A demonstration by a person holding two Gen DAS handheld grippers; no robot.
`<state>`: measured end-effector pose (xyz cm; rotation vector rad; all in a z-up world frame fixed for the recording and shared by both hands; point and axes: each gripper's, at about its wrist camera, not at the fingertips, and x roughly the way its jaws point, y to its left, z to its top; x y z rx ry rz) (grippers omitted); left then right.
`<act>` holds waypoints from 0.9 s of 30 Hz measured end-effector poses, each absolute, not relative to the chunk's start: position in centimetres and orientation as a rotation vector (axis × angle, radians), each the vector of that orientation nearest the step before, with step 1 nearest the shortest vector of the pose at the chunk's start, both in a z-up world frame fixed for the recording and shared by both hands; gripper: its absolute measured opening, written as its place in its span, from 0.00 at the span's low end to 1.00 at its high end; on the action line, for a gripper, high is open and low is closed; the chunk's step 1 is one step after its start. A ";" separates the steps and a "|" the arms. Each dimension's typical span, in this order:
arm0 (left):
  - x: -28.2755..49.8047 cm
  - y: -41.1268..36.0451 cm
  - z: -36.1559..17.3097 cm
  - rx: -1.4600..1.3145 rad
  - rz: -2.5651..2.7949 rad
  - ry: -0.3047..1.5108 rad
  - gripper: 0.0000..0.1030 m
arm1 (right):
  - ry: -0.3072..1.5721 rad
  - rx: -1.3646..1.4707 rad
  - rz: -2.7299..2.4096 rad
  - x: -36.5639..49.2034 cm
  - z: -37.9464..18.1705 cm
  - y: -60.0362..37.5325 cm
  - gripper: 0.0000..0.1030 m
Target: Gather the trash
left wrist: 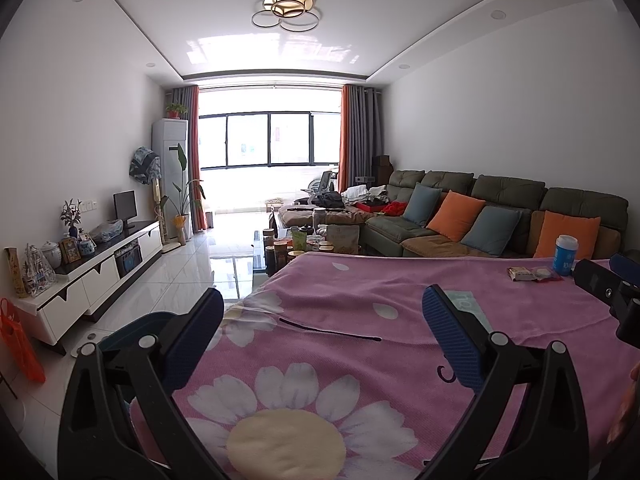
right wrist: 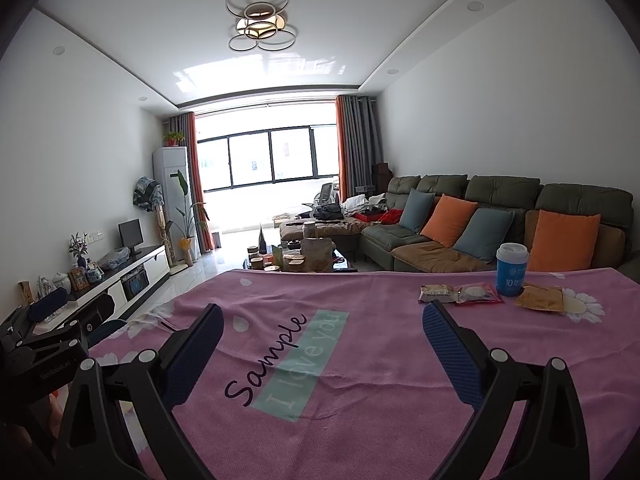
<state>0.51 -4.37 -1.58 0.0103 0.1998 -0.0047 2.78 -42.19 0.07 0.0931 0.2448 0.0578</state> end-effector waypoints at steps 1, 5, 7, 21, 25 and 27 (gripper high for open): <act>0.5 -4.4 -1.6 0.012 -0.004 0.200 0.95 | 0.244 0.093 0.058 2.8 0.1 -42.2 0.93; 0.6 -4.4 -1.8 0.015 -0.004 0.201 0.95 | 0.244 0.095 0.059 2.8 0.1 -42.2 0.93; 0.6 -4.4 -1.8 0.013 -0.005 0.202 0.95 | 0.244 0.093 0.057 2.7 0.1 -42.2 0.93; 0.6 -4.5 -2.0 0.020 -0.007 0.209 0.95 | 0.248 0.095 0.060 2.9 -0.2 -42.4 0.93; 0.4 -4.5 -2.2 0.020 -0.009 0.213 0.95 | 0.253 0.097 0.058 3.1 -0.4 -42.6 0.93; 0.5 -4.5 -2.1 0.022 -0.017 0.215 0.95 | 0.253 0.100 0.057 3.2 -0.4 -42.6 0.93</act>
